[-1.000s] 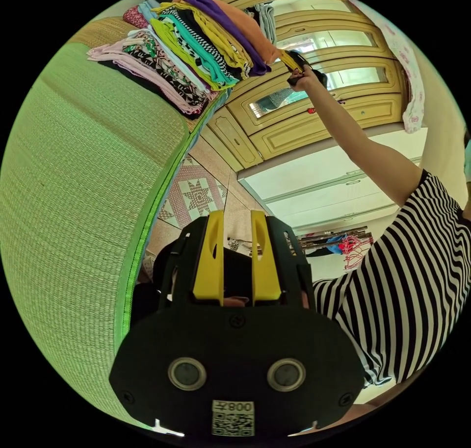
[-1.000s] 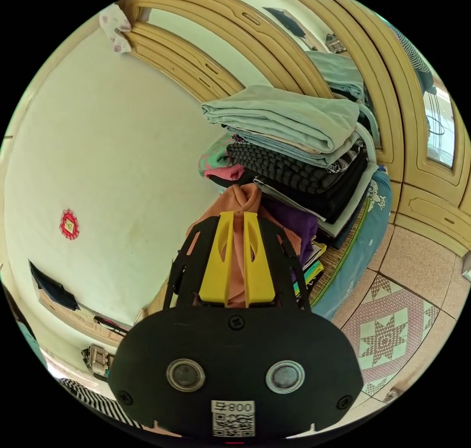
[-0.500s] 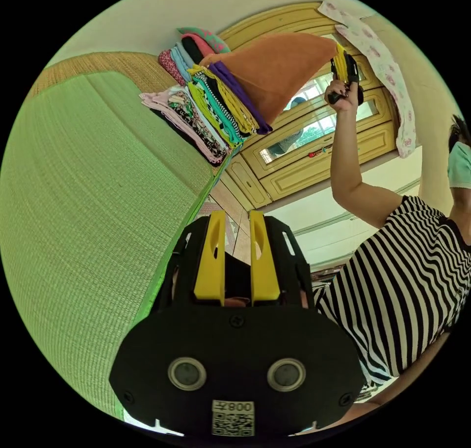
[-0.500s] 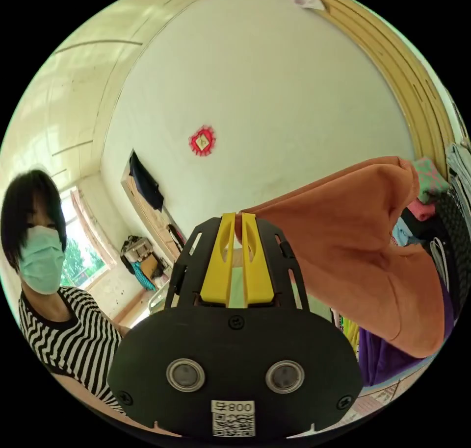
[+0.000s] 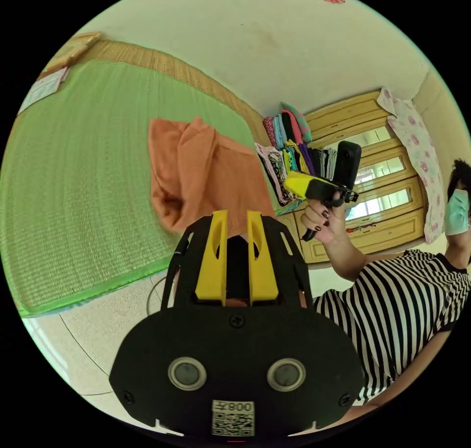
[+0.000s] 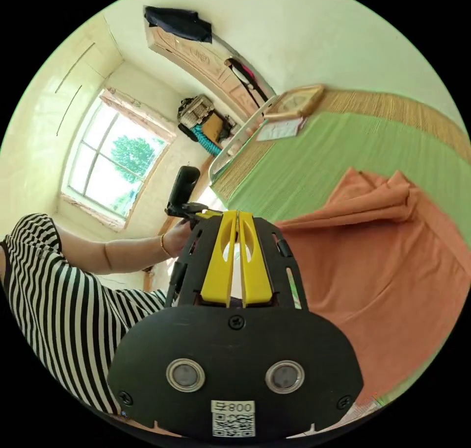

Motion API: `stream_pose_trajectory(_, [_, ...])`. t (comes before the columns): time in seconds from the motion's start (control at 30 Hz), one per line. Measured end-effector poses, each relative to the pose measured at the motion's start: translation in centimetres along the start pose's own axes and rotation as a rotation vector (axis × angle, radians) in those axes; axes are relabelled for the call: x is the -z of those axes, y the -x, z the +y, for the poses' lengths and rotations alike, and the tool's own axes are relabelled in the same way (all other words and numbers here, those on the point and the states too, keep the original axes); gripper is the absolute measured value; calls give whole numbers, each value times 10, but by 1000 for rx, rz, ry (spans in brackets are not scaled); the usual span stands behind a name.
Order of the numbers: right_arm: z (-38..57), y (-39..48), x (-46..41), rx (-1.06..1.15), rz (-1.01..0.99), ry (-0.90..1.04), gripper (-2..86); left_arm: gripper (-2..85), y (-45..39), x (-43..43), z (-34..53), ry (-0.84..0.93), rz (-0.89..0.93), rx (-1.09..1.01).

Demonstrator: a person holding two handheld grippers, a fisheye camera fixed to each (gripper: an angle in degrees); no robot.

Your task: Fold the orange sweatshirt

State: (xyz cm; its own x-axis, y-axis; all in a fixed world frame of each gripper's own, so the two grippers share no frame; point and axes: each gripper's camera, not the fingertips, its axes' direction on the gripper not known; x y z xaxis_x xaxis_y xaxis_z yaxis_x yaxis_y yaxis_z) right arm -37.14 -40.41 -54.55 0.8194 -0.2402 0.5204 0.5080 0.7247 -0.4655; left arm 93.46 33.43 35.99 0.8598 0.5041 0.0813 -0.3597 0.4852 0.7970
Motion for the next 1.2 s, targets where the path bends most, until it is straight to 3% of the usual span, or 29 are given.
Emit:
stream_pose_trajectory(0.2, [28,-61,42,-205,83,-107,11,86,19,10,-6,4,-8,21])
stream_pose_trajectory(0.43, [46,-149,142,-441,425,-222,71,133,4,-29,-120,54,-172,-123])
stream_pose_trajectory(0.73, [25,-277,202,-630,683,-181,85,148,8,-93,-218,216,-293,-133])
stream_pose_trajectory(0.93, [18,-352,191,-735,684,-56,71,116,15,-110,-224,298,-347,-99])
stream_pose_trajectory(1.07, [27,-351,200,-713,633,-110,38,27,19,-86,-226,264,-286,-49])
stream_pose_trajectory(1.2, [43,-313,221,-570,520,-201,14,13,8,-53,-219,212,-191,-77])
